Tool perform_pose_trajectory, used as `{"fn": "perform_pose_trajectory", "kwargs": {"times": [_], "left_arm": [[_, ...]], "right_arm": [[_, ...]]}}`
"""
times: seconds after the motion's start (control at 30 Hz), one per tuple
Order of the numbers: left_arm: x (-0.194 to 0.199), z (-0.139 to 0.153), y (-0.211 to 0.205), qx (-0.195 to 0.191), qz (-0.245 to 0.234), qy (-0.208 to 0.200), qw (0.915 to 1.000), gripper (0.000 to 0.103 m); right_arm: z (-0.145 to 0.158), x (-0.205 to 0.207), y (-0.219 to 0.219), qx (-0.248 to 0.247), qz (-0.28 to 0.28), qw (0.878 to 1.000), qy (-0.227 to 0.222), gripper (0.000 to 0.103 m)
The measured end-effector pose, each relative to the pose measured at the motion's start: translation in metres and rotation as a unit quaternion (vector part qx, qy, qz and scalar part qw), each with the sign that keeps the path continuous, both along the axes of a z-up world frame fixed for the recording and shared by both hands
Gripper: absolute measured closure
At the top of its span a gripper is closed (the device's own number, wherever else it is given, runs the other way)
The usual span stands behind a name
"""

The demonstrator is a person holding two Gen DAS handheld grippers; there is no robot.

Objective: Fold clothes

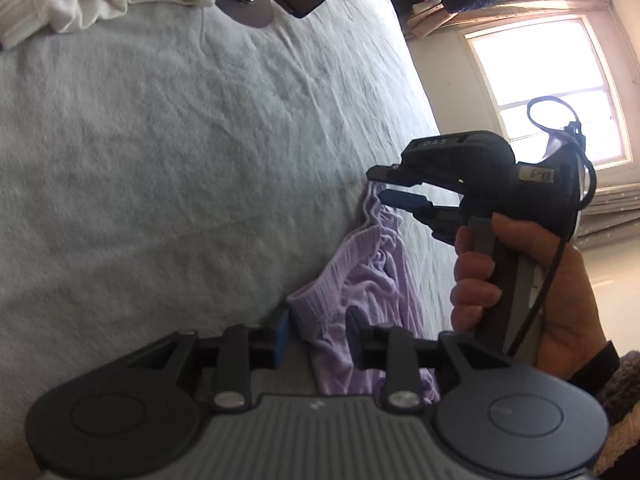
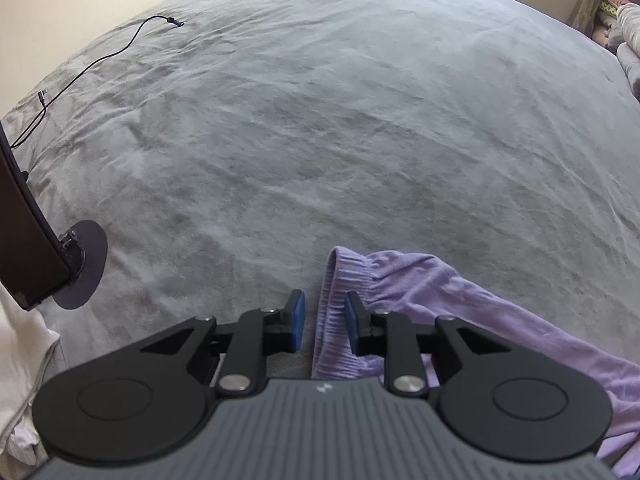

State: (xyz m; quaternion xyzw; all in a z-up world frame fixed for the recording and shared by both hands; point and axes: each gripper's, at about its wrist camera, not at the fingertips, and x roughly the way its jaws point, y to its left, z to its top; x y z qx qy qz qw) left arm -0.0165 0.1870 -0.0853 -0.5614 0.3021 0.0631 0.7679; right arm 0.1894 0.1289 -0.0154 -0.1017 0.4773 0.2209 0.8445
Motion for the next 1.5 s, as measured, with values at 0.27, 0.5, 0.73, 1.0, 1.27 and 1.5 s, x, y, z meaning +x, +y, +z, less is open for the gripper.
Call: {"fn": "perform_pose_trajectory", "kwargs": {"times": [0.27,0.5,0.73,1.0,1.27,1.5], "left_arm": [[0.009,-0.002,0.002,-0.005,0.005,0.029,0.9995,0.093],[0.008,0.016,0.01,0.038,0.008,0.04,0.9984,0.097],[-0.003,0.032,0.04,0.058,0.051,0.039,0.9962,0.097],[-0.043,0.037,0.09,0.048,0.107,0.043,0.9922,0.097],[-0.039,0.047,0.112,0.08,0.144,0.045,0.9854,0.097],[-0.031,0.042,0.111,0.101,0.128,0.087,0.9827,0.093]], "right_arm": [[-0.006,-0.003,0.012,-0.057,-0.005,0.998,-0.022,0.08],[0.002,-0.006,0.014,-0.069,-0.011,0.996,-0.052,0.095],[0.021,-0.007,0.02,0.0,-0.016,0.998,-0.062,0.096],[0.031,-0.013,0.051,0.045,0.007,0.996,-0.083,0.096],[0.035,-0.009,0.073,0.076,0.018,0.993,-0.088,0.096],[0.033,-0.012,0.067,0.091,0.015,0.993,-0.075,0.092]]}}
